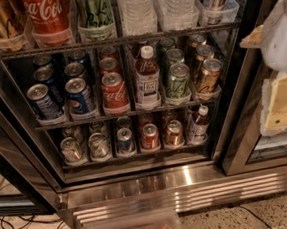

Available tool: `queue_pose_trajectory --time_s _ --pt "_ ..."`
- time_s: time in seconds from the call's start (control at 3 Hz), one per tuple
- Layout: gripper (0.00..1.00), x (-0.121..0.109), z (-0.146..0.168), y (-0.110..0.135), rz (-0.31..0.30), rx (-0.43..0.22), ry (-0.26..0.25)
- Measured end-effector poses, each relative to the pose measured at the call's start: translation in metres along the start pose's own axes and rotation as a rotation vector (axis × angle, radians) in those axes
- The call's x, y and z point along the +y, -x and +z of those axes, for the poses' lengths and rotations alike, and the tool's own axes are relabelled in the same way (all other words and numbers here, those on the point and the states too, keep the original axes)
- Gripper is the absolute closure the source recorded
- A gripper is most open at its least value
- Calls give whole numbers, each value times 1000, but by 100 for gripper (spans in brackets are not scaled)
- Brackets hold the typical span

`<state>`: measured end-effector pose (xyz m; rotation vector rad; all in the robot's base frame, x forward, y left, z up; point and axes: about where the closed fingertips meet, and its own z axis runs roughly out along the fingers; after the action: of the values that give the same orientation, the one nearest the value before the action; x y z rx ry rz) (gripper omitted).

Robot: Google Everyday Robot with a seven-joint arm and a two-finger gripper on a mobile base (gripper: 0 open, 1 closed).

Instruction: Pick coke can from top shelf of fridge

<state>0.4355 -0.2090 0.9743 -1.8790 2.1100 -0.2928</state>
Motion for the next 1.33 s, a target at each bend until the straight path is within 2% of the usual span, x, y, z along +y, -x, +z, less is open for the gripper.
queue_pose_trajectory --time_s 0.33,0.67,1.33 --pt "0 6 -20 19 -325 175 -204" --pt "0 12 -29 23 -411 227 -257" --pt "0 12 -29 23 -411 227 -257"
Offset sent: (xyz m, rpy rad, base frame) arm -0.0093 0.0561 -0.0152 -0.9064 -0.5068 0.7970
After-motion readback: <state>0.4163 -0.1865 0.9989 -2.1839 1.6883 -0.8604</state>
